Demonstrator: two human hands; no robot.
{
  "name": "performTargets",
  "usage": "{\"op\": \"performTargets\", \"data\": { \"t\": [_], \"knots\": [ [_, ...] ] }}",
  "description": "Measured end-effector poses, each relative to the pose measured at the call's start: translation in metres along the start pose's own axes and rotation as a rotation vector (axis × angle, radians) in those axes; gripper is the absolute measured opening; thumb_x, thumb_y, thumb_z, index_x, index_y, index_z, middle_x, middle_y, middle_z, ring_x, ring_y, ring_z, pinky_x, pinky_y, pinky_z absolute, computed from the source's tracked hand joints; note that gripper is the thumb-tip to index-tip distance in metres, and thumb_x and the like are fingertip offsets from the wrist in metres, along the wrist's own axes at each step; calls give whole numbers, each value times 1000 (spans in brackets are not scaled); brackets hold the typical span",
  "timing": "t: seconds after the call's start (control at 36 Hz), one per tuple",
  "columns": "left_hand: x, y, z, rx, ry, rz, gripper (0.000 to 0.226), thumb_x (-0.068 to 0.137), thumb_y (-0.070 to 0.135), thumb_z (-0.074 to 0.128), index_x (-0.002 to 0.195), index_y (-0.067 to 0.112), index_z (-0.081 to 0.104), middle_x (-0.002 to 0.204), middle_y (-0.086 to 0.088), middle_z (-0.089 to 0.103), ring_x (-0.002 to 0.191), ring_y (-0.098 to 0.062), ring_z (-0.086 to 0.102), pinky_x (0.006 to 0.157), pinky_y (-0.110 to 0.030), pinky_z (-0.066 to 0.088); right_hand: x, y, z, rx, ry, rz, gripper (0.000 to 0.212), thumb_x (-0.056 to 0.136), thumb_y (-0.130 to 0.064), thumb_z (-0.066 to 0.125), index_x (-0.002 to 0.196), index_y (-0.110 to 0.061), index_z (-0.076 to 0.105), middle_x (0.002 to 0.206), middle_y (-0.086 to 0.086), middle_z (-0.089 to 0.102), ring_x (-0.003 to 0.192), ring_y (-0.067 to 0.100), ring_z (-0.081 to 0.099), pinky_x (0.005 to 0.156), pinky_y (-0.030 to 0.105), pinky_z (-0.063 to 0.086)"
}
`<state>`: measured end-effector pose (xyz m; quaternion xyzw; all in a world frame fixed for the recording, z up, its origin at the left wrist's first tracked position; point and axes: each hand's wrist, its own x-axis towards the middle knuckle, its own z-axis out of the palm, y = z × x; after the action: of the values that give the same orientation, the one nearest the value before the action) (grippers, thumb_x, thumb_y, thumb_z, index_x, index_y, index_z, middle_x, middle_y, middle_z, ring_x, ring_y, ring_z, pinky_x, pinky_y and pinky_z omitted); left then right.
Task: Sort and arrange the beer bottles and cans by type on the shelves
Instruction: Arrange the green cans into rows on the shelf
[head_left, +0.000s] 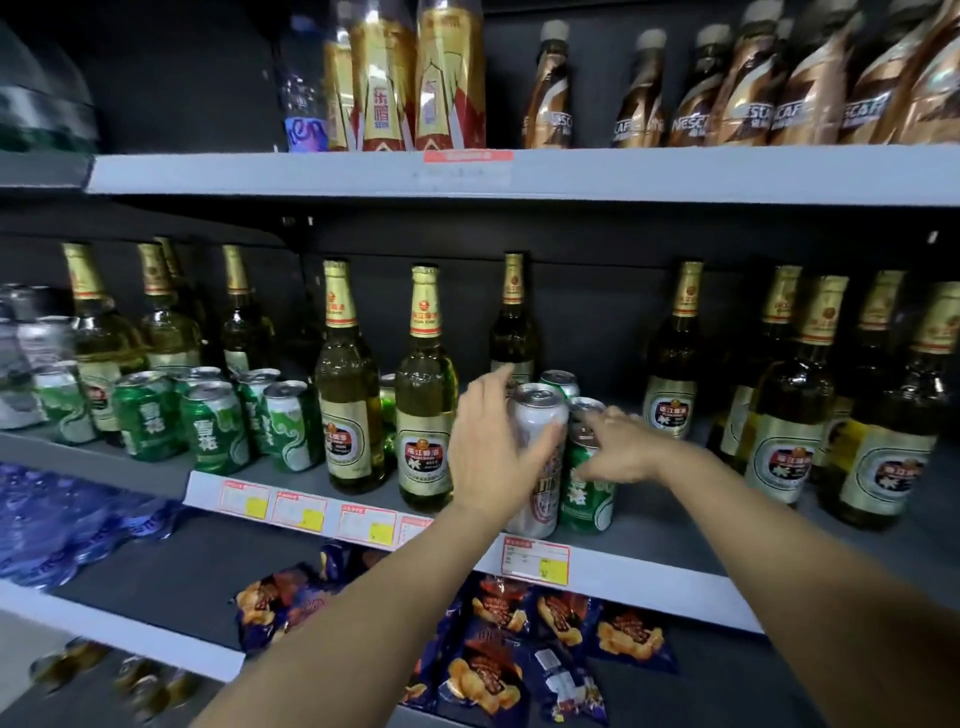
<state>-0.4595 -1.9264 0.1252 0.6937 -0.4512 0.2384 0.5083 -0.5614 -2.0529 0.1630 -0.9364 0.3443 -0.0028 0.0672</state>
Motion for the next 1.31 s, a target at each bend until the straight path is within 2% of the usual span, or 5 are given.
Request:
{"op": "performTargets", "data": {
  "t": [0.22, 0.39, 0.56, 0.89, 1.31],
  "knots": [
    [-11, -52, -20, -56, 336, -508, 76, 81, 43, 69, 139, 6, 39, 135, -13, 46, 129, -28, 39, 108, -42, 34, -4, -75, -48, 332, 730, -120, 24, 90, -30, 53, 111, -20, 58, 109, 1, 65, 101, 25, 60, 82, 39, 50],
    [-3, -81, -19, -211, 35, -709, 101, 73, 41, 79, 151, 18, 20, 148, -9, 41, 137, -27, 36, 113, -44, 32, 16, -145, -36, 319, 617, -236, 61, 92, -50, 55, 139, -15, 38, 127, 8, 57, 111, 27, 58, 73, 31, 45],
    [-1, -87, -20, -197, -46, -711, 61, 75, 21, 77, 125, 22, 43, 111, 0, 59, 109, -25, 58, 90, -33, 46, 28, -171, -19, 310, 446, -120, 91, 81, -59, 65, 145, -12, 20, 124, 8, 60, 110, 28, 60, 72, 34, 42],
    [-25, -35, -55, -76, 155, -663, 82, 75, 30, 74, 145, 21, 33, 136, -2, 55, 122, -27, 52, 87, -32, 39, -27, -170, -15, 441, 590, -325, 71, 81, -51, 69, 132, -16, 34, 129, 5, 52, 120, 28, 48, 83, 37, 43],
    [-77, 112, -43, -54, 251, -423, 64, 69, 50, 68, 121, 23, 44, 110, 4, 53, 106, -23, 55, 77, -42, 48, -144, -72, -38, 666, 928, -362, 61, 81, -46, 67, 129, -17, 44, 119, 1, 59, 110, 23, 49, 84, 37, 43]
  ]
}}
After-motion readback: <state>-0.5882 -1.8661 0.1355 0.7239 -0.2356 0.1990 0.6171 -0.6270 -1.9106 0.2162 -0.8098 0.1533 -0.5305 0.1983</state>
